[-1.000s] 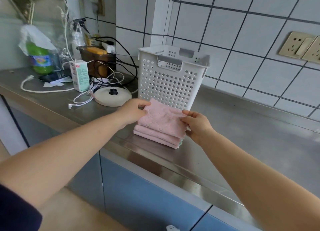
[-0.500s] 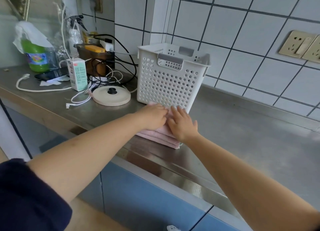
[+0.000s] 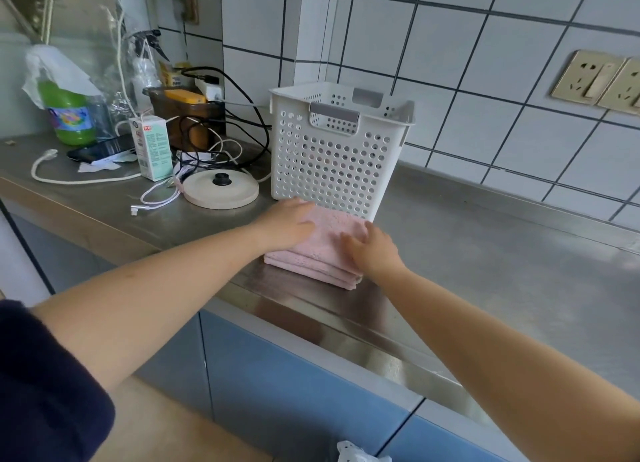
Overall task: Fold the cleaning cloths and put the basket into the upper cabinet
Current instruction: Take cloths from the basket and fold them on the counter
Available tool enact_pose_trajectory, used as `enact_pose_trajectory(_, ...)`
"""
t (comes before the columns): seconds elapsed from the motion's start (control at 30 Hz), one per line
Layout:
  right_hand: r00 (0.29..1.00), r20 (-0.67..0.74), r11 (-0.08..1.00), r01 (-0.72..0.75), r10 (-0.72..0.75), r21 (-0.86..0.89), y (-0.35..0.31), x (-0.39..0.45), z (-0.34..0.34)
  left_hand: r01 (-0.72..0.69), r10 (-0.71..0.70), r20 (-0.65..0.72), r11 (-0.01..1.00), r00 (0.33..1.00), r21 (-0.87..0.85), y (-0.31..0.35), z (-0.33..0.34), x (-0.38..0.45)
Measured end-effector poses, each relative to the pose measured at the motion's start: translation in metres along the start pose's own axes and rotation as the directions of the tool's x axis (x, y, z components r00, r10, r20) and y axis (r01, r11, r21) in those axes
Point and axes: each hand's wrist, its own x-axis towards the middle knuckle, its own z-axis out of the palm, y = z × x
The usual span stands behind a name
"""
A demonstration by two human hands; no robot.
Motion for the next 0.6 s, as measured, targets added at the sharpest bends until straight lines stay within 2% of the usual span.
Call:
enact_pose_trajectory(0.1,0.992,0.066,0.965,-0.120,0.108,0.231,0.000,-0.013,-0.020,0.129,-0.141,-0.035,0.964,0.989,-0.234,-0.017,-0.008,-0.001)
enact_pose_trajectory(0.23,0.990,0.081,0.947,-0.133,0.114,0.292,-0.003,-0.020,-0.027,0.256,-0.248,0.062,0.929,0.967,-0.266,-0.023,-0.012,-0.004)
enact_pose_trajectory(0.4,0.971,0.164,0.912,-0.219,0.171,0.346,-0.006,-0.020,-0.019,0.259,-0.241,0.096,0.909,0.966,-0.328,-0.012,-0.005,-0.011)
enact_pose_trajectory(0.5,0.969,0.163,0.865,-0.242,0.188,0.441,-0.001,-0.018,-0.017,0.257,-0.252,0.062,0.897,0.966,-0.360,-0.007,-0.001,-0.011)
enact_pose_trajectory(0.6,0.981,0.103,0.869,-0.191,0.162,0.457,0.009,-0.019,-0.018,0.258,-0.261,0.051,0.872,0.964,-0.417,0.001,0.003,-0.008)
